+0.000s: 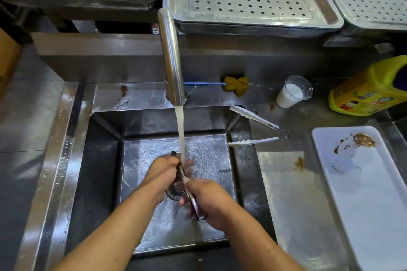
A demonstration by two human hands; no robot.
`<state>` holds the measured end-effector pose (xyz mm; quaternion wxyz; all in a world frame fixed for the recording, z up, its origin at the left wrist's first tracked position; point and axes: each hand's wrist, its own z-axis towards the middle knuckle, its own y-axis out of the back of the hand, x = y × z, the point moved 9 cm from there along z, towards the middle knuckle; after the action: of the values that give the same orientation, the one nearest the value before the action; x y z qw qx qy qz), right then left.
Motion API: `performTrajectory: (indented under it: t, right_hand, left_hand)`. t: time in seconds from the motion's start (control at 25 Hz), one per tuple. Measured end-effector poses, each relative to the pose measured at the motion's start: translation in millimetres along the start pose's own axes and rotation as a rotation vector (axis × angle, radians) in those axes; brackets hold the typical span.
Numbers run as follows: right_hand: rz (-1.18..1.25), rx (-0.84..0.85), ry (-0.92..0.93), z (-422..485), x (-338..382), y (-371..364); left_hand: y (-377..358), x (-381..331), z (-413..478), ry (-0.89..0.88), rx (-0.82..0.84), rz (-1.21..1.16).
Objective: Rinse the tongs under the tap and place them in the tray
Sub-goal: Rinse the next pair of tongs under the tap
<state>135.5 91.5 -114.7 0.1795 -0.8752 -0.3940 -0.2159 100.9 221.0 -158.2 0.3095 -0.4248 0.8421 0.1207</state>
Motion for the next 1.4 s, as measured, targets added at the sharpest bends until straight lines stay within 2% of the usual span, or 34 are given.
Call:
performTrajectory:
  t: [0.16,0.32,0.48,0.6,0.72,0.76,0.96,1.08,1.24,1.4]
  right_hand:
    - [-0.028,-0.073,0.082,1.1,5.7,10.0]
    - [-0.044,-0.101,0.107,3.8,-1.9,9.5]
    - [-0.056,-0.152,0.106,8.4,-4.0,15.4]
    - [-0.129,-0.180,0.144,7.2,-0.5,17.4]
    - [-0.395,-0.344,0.237,-1.7,13.4,30.6]
    - [-0.500,-0.391,0.267,-5.8,18.7,33.7]
    - [-0.959,-0.453,0.392,-14.2,35.3,20.8]
    - [-0.898,-0.503,0.418,-18.3,41.1,27.8]
    - [-0.847,-0.478,0.432,-17.1,38.1,28.3]
    - [-0.804,-0.446,0.443,-15.0,36.6,25.1]
  left_hand:
    - [9.9,0.6,2.3,0.016,0.046,0.154]
    - [8.0,-2.3,-1.5,0.036,0.030,0.044]
    - [0.5,-3.1,-6.0,0.029,0.073,0.156]
    - [2.3,-3.4,-6.5,0.037,0.046,0.092]
    - [-5.9,1.3,-10.3,0.026,0.130,0.298]
    - [-4.4,4.4,-8.9,0.030,0.111,0.342]
    - [-2.6,16.8,-4.3,0.113,0.035,0.167]
    - [8.3,21.1,2.2,0.151,-0.054,0.075]
    - [-2.7,19.7,1.9,0.115,0.126,0.227]
    - [4.2,26.5,6.4,0.127,0.037,0.168]
